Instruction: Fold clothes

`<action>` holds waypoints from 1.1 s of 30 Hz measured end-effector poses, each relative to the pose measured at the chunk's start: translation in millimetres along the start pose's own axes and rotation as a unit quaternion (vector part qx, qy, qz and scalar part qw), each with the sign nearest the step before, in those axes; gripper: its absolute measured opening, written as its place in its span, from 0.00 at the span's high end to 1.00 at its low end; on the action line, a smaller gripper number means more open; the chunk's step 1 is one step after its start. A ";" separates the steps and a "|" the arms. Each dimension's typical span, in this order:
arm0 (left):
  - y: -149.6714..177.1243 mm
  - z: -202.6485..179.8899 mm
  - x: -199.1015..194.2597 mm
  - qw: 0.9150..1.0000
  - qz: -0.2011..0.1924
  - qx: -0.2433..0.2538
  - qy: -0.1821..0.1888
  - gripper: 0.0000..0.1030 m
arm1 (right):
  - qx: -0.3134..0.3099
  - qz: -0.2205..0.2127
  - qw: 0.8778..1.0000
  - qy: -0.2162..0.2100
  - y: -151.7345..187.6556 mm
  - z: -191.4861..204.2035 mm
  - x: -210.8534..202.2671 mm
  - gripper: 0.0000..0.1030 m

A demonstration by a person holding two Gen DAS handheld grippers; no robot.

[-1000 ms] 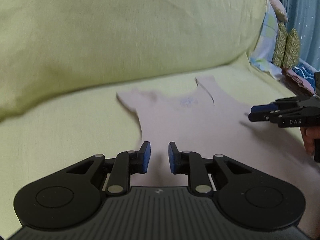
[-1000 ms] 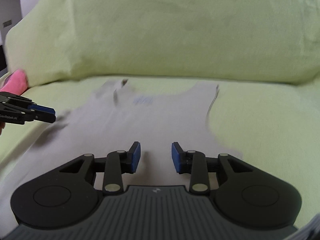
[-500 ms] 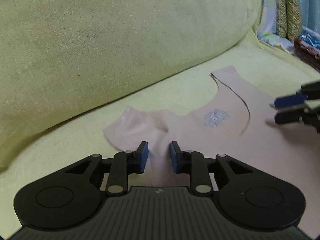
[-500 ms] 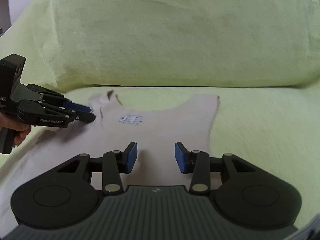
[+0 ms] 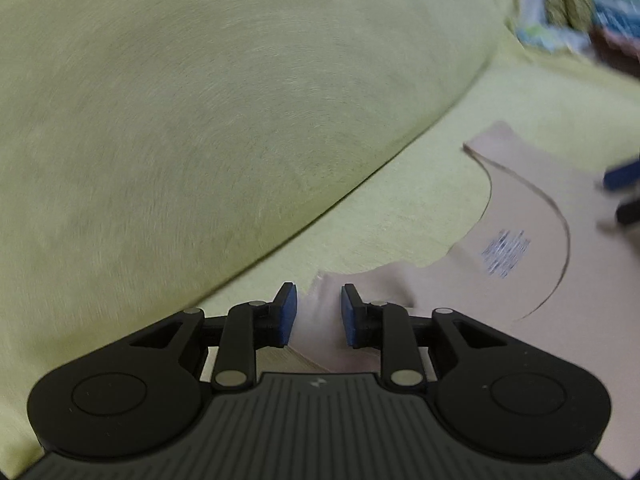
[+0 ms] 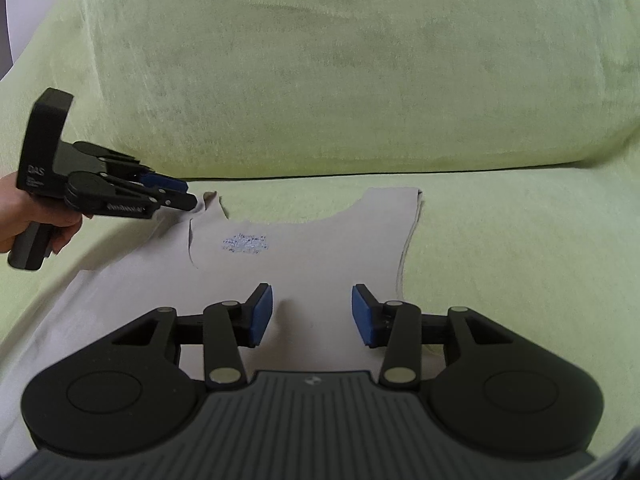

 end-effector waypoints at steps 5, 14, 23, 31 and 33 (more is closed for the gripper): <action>2.4 3.3 8.2 0.999 0.019 0.036 -0.003 0.71 | 0.006 -0.002 1.000 0.006 -5.0 -7.8 -0.7 0.60; -1.1 -7.3 20.4 0.998 0.019 0.063 0.007 0.79 | 0.006 -0.004 1.000 0.012 -6.5 -10.5 0.1 0.55; -9.0 -5.7 29.6 0.998 0.030 0.054 0.004 1.00 | 0.007 -0.006 1.000 0.013 -4.9 -8.6 -1.0 0.55; -8.0 12.7 33.2 0.999 0.025 -0.003 -0.027 1.00 | 0.009 -0.013 1.000 0.011 -9.1 -9.6 -4.2 0.54; -5.6 20.5 25.7 0.999 0.020 -0.022 -0.034 1.00 | 0.010 -0.015 1.000 0.011 -10.2 -10.1 -5.4 0.54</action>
Point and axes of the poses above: each gripper's, at about its wrist camera, not at the fingertips, and x roughly the way its jaws point, z to its left, y to its underside, the point moved 8 cm from there along x, roughly the way its jaws point, and after that the axes turned 15 degrees about x, right-handed, at the moved point
